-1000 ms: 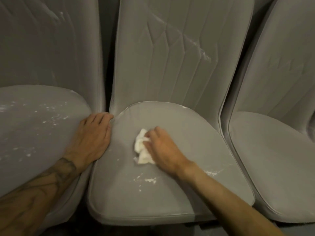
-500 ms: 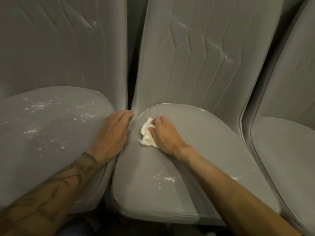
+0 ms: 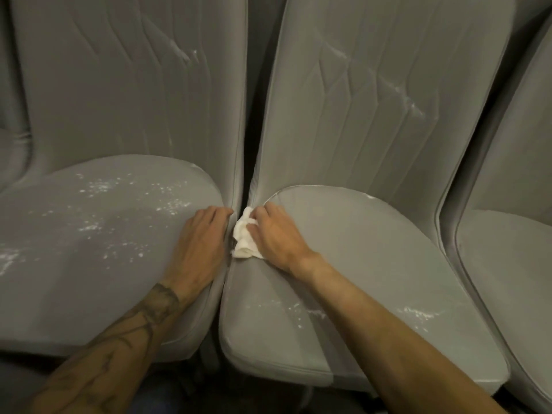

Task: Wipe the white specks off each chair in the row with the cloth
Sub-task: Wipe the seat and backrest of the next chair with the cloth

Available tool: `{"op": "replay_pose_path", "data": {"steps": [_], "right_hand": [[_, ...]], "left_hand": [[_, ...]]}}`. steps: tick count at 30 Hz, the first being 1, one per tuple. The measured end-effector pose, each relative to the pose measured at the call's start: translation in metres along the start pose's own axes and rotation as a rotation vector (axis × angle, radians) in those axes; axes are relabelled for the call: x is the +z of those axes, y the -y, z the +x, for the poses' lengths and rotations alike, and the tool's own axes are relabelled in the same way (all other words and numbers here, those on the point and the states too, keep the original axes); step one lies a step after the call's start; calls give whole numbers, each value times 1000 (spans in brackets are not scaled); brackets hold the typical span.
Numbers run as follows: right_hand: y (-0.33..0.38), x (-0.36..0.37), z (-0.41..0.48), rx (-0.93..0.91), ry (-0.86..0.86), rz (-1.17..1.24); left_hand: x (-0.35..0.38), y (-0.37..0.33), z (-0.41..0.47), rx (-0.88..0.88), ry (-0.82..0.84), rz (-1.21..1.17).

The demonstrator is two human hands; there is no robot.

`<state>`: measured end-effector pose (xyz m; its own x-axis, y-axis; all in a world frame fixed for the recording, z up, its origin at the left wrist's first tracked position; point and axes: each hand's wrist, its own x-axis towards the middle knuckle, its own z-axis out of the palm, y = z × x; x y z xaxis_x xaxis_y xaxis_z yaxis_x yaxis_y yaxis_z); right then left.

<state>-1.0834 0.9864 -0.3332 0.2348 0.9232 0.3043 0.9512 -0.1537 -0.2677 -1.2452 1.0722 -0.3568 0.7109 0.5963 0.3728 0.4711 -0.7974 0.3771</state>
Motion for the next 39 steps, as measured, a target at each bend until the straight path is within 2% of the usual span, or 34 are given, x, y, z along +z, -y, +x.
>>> {"op": "replay_pose_path", "data": {"steps": [2, 5, 8, 10, 14, 16, 18, 21, 24, 26, 29, 31, 33, 37, 39], "right_hand": [[13, 2, -17, -39, 1, 3], [37, -10, -70, -202, 70, 140], [34, -19, -83, -287, 141, 96], [22, -18, -65, -225, 105, 51], [23, -3, -60, 32, -50, 1], [45, 1, -84, -19, -86, 39], [55, -4, -104, -105, -33, 99], [30, -14, -101, -82, -34, 41], [-12, -21, -90, 145, -72, -48], [-13, -18, -90, 250, -112, -121], [27, -8, -109, 142, -155, -74], [47, -12, -127, 17, -94, 9], [37, -21, -133, -22, -57, -19], [-19, -34, -127, 210, -108, -140], [-13, -32, -128, 300, -157, -198]], "left_hand": [[0, 2, -1, 12, 12, 0], [3, 5, -2, 15, -6, 23], [6, 6, -1, 30, -65, 30], [6, 2, 0, 7, -79, 27], [9, -1, 2, -27, -76, 53], [10, 0, 3, -27, -68, 80], [10, 2, 4, -16, -53, 91], [7, 0, 3, -8, -27, 90], [5, -3, 3, -1, -18, 83], [3, -5, 3, 6, -9, 89], [2, -8, 4, 23, 38, 108], [2, -9, 4, 26, 70, 128], [0, -11, 4, 16, 91, 139], [2, -23, 0, -37, 95, 149], [4, -26, -3, -59, 84, 162]]}}
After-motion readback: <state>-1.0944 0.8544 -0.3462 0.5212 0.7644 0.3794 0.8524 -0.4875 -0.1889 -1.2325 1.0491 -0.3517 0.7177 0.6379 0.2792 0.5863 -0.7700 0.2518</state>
